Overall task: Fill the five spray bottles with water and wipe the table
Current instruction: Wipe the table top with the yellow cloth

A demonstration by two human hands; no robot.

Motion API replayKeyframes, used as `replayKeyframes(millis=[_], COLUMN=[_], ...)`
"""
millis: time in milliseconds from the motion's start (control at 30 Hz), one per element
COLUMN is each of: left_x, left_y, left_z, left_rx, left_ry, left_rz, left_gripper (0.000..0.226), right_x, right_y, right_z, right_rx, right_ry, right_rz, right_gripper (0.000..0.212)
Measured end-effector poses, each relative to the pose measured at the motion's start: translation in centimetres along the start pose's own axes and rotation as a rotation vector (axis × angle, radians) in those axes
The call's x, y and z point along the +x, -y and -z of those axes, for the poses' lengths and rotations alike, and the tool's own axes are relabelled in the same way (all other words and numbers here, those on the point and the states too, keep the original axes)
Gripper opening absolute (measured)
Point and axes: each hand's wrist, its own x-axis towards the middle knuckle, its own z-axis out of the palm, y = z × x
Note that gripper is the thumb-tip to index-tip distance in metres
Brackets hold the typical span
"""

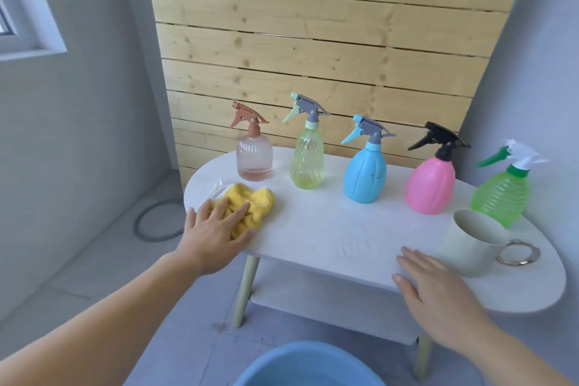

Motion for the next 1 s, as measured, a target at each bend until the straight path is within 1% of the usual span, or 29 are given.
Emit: replayKeyframes(millis=[133,267,367,433,500,633,700,800,933,967,1000], left_x=[0.7,1.4,2.2,3.1,3.8,4.4,4.2,3.7,2.9,2.7,2.5], left_y=[-2.3,-4.7,-4.0,-2.5,-0.9,-0.9,-2.6,-6.5,-12.9,-14.5,-15.8], left_z=[-0.8,-1.2,-0.5,0.0,0.0,-0.6,-1.2,-2.1,-2.9,-3.1,-3.4], left_rx=[0.005,0.047,0.1,0.148,0.147,-0.033,-0.07,-0.095,-0.098,-0.095,-0.086], left_ry=[-0.02,-0.021,-0.072,-0.097,-0.099,-0.114,-0.125,-0.116,-0.063,-0.056,-0.055], left_rz=[-0.115,-0.241,-0.166,-0.089,-0.043,-0.104,-0.144,-0.201,-0.268,-0.283,-0.303], left_gripper=[0.09,0.083,0.063,0.053,0.053,0.06,0.058,0.051,0.033,0.031,0.036], right_x=[0.3,0.9,1.0,0.9,0.6,0.3,0.0,0.1,0.2,0.2,0.2], right_y=[-0.1,-0.1,-0.6,-1.0,-1.4,-1.8,-1.9,-2.1,-2.1,-2.1,-2.1], right_z=[-0.4,-0.1,-0.7,-1.4,-2.0,-2.4,-2.5,-2.5,-2.0,-1.9,-1.7], right_rx=[-0.046,-0.042,-0.033,-0.034,-0.009,-0.017,-0.048,-0.05,0.001,0.009,0.02], right_ry=[-0.051,-0.109,-0.163,-0.178,-0.169,-0.111,-0.069,-0.05,-0.03,-0.018,-0.017], right_rz=[-0.01,-0.031,-0.003,0.022,0.061,0.098,0.083,0.083,0.114,0.115,0.119], right_gripper=[0.049,0.041,0.034,0.039,0.048,0.056,0.058,0.063,0.078,0.081,0.082])
